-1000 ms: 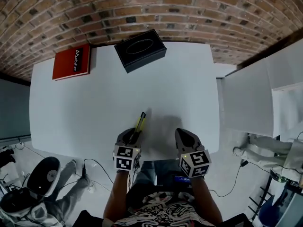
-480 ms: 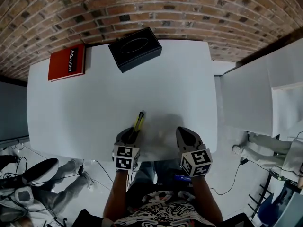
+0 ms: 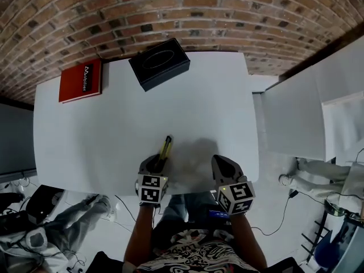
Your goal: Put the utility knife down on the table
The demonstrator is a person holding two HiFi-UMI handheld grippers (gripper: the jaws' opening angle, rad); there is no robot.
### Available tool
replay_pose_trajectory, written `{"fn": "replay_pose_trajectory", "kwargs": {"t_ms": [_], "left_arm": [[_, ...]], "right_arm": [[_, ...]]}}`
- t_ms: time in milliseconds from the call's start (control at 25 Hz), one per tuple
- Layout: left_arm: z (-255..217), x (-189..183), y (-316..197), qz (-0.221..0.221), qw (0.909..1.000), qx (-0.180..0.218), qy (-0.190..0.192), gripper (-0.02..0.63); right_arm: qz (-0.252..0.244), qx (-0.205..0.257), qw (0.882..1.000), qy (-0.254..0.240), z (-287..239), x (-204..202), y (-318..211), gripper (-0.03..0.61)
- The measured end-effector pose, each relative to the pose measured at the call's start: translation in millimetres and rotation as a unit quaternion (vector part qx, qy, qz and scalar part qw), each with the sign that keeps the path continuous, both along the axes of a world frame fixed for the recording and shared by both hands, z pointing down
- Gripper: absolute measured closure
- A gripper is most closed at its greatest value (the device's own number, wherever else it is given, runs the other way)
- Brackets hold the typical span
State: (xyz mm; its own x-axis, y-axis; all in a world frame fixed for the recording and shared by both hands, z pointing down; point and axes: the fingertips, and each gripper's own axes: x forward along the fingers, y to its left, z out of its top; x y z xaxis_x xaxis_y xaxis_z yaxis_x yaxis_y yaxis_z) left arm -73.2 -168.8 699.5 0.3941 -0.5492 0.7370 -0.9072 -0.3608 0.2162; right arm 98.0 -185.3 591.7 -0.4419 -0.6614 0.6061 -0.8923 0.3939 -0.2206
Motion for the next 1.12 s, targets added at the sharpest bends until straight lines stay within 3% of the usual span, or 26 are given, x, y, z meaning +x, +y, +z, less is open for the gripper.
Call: {"fn": "replay_pose_trajectory", "kwargs": {"t_ms": [160, 400, 760, 1000, 1120], "left_arm": [[-12.6, -2.0, -4.7, -0.015, 0.9995, 0.017, 0.023, 0.488], [-47.2, -13.5, -12.0, -0.022, 0.9969, 0.074, 0.013, 0.474], [-103.0, -21.1, -11.2, -0.034, 0.9908, 0.125, 0.041, 0.476], [-137.4, -29.6, -7.5, -0.038, 0.9848, 0.162, 0.050, 0.518], [-156.9, -37.9, -2.8, -0.039, 0.9809, 0.187, 0.034, 0.549]], "right_arm": [[0.007, 0.013, 1.000, 0.001, -11.6, 3.0, 0.6, 0.578], [0.004, 0.032, 0.999, 0.003, -28.6, -3.5, 9.7, 0.578], [-0.001, 0.074, 0.997, -0.005, -63.0, -22.4, 19.4, 0.578], [-0.009, 0.108, 0.994, -0.006, -84.0, -36.1, 24.1, 0.578], [-0.010, 0.122, 0.992, -0.008, -95.0, -43.3, 29.6, 0.578]]}}
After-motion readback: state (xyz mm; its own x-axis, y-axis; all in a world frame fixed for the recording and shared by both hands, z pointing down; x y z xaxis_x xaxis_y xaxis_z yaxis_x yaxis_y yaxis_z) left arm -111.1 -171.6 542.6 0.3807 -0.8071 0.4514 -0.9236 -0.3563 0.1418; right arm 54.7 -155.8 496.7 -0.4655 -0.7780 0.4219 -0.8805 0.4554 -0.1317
